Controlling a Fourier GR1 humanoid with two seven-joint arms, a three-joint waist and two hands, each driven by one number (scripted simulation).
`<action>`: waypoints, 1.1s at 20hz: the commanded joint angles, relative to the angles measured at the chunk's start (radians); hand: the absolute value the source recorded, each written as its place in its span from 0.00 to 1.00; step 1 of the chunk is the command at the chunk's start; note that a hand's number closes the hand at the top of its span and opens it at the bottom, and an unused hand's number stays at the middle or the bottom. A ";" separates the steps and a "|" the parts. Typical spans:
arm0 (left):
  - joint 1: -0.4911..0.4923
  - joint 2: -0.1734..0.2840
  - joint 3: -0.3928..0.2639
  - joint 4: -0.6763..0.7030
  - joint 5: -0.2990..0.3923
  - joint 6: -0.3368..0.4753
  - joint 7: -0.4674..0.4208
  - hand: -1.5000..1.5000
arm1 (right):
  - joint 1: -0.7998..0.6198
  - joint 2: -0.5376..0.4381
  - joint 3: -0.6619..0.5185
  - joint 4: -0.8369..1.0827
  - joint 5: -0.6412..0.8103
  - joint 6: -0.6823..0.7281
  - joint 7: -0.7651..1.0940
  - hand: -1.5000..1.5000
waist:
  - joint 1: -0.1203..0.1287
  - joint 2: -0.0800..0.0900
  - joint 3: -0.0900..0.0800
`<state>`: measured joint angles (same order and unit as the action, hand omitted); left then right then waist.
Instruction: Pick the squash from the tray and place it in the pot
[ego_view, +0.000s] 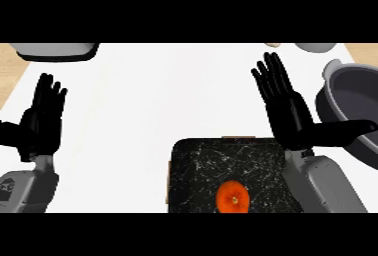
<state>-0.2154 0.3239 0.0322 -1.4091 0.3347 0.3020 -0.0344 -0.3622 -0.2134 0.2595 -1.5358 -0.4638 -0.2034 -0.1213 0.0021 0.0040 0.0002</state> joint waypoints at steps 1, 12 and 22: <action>0.033 -0.004 -0.001 -0.024 -0.025 -0.026 -0.007 0.50 | -0.055 -0.010 -0.039 0.112 0.009 0.128 -0.031 1.00 | 0.004 -0.003 0.000; -0.009 0.043 -0.104 -0.146 -0.077 -0.024 0.163 0.50 | -0.054 -0.192 0.084 0.468 0.371 0.350 -0.608 0.00 | 0.027 0.004 0.003; 0.062 0.027 -0.096 -0.228 -0.116 0.002 0.200 0.50 | -0.091 -0.377 0.123 0.215 0.431 0.587 -0.496 0.00 | -0.006 -0.012 -0.001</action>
<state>-0.1919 0.3645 -0.0442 -1.5923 0.2478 0.2791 0.1559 -0.4504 -0.5119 0.3463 -1.2175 -0.0683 0.3078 -0.6956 0.0036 -0.0024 0.0000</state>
